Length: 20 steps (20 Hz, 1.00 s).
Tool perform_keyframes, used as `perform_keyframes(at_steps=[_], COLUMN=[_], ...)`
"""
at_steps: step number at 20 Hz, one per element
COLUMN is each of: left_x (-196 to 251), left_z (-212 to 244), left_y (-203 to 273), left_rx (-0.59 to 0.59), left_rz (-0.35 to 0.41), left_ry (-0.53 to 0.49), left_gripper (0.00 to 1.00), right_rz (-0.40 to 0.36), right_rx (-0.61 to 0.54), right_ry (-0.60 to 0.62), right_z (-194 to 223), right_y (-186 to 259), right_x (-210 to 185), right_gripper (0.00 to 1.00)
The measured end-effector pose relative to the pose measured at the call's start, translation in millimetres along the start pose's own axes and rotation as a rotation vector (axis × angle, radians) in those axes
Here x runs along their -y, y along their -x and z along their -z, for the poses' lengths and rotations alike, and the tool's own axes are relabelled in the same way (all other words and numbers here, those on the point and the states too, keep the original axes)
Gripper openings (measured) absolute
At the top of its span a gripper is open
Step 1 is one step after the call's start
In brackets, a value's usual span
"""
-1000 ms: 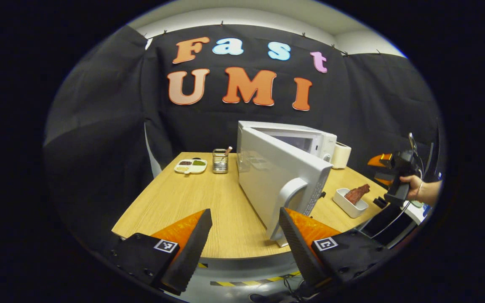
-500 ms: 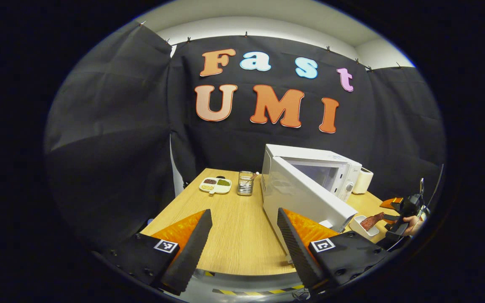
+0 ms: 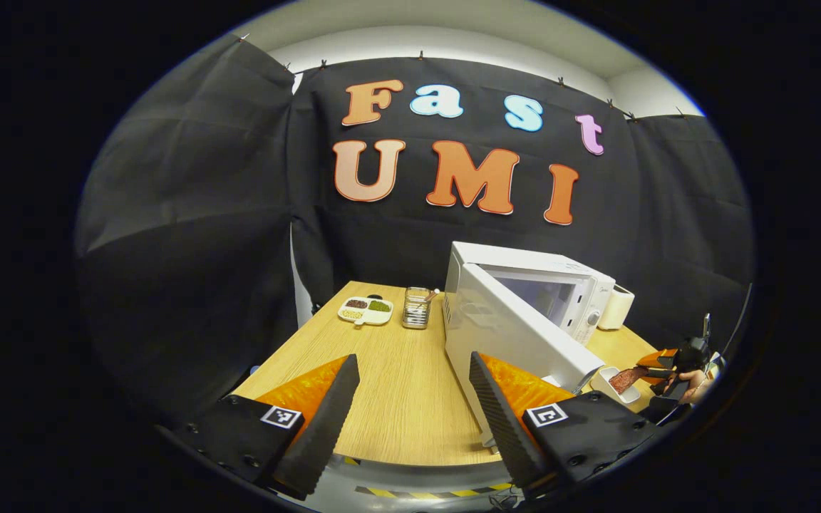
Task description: Open the microwave oven with the left hand, put the food in, and close the microwave oven.
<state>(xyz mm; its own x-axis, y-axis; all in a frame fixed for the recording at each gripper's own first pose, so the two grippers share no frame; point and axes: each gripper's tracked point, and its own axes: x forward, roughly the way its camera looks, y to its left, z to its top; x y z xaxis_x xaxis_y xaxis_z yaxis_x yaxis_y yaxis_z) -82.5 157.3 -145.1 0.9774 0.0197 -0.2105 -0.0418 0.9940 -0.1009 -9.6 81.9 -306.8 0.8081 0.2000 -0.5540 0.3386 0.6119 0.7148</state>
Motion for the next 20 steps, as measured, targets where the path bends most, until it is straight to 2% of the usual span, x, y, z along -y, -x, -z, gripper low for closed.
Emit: perform_keyframes(at_steps=[1, 4, 5, 6, 8, 9, 14, 20], left_x=[-2, -7, -7, -8, -9, -9, -10, -20], left_z=[2, 6, 6, 6, 5, 4, 0, -2], left_y=[2, 5, 6, 6, 6, 6, 4, 4], left_rx=[-0.005, -0.015, -0.017, -0.021, -0.019, -0.017, -0.008, -0.003], left_rz=[-0.006, -0.02, -0.022, -0.026, -0.03, -0.031, -0.028, -0.008], left_ry=[0.003, 0.002, 0.002, 0.007, 0.02, 0.026, 0.013, 0.026], left_gripper=[0.96, 0.96, 0.99, 0.96, 0.96, 0.99, 0.99, 0.99], right_rz=[0.004, 0.001, -0.018, -0.022, -0.011, 0.003, 0.029, 0.013], right_rx=[-0.013, -0.05, -0.064, -0.078, -0.097, -0.106, -0.113, -0.085], right_ry=[-0.004, -0.037, -0.053, -0.057, -0.012, 0.016, 0.13, 0.152], right_z=[0, 1, 2, 4, 11, 12, 9, 0], right_y=[-1, 3, 3, 6, 5, 6, 12, 28], right_x=[2, -1, -5, -10, -13, -15, -25, -54], right_gripper=[0.42, 0.35, 0.32, 0.29, 0.15, 0.16, 0.14, 0.14])
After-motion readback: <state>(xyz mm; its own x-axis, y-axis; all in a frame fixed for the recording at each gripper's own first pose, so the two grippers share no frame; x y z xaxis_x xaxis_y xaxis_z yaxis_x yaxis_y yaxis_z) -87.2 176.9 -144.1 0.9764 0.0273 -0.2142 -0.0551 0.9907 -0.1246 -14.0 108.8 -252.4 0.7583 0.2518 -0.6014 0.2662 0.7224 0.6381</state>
